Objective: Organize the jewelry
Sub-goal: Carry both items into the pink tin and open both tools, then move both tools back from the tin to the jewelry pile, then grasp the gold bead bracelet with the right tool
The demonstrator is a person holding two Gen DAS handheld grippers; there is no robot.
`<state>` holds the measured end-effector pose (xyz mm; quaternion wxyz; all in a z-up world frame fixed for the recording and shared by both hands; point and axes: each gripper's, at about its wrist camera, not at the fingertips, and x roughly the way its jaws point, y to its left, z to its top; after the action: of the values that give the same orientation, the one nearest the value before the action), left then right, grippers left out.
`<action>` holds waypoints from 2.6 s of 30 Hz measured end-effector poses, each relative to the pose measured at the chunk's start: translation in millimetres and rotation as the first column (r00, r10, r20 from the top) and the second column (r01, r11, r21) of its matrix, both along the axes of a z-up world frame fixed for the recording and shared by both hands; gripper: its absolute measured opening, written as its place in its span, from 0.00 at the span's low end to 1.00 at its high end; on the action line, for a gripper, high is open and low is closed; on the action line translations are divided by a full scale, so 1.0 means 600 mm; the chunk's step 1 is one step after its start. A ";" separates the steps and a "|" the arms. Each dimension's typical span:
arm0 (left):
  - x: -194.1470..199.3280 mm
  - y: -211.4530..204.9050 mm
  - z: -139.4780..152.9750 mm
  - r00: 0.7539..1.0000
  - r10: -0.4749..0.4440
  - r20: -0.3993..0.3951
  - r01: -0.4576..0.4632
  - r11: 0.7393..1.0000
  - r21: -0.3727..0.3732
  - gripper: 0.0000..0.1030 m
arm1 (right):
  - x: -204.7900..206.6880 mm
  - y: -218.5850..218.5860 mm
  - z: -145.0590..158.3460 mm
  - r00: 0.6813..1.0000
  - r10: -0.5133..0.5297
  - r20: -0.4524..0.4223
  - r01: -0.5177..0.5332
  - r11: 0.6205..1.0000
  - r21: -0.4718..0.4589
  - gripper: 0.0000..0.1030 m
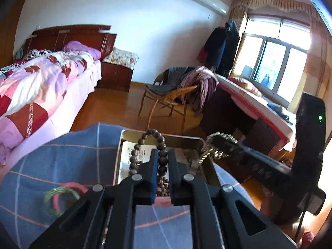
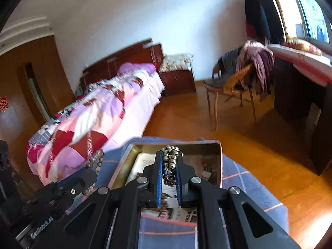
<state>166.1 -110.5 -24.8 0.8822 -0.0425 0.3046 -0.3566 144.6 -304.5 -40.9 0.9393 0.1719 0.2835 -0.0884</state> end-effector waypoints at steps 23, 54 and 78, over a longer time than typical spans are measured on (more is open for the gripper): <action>-0.018 -0.041 -0.036 0.998 0.069 -0.011 -0.066 0.981 0.182 0.80 | -0.063 -0.041 -0.047 0.993 -0.117 0.015 0.116 0.991 0.062 0.52; -0.211 0.121 -0.035 0.967 0.238 0.095 -0.256 0.903 0.344 0.89 | -0.256 0.150 -0.037 0.999 -0.030 -0.032 0.032 0.997 0.067 0.52; -0.229 0.338 -0.110 0.911 0.413 0.005 -0.391 0.859 0.330 0.92 | -0.236 0.280 -0.093 0.963 0.225 -0.150 -0.217 0.974 0.072 0.51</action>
<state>28.8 92.4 -90.7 0.9214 0.0283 0.3722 -0.1082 2.9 -136.2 -96.5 0.9130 0.1572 0.3763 0.0116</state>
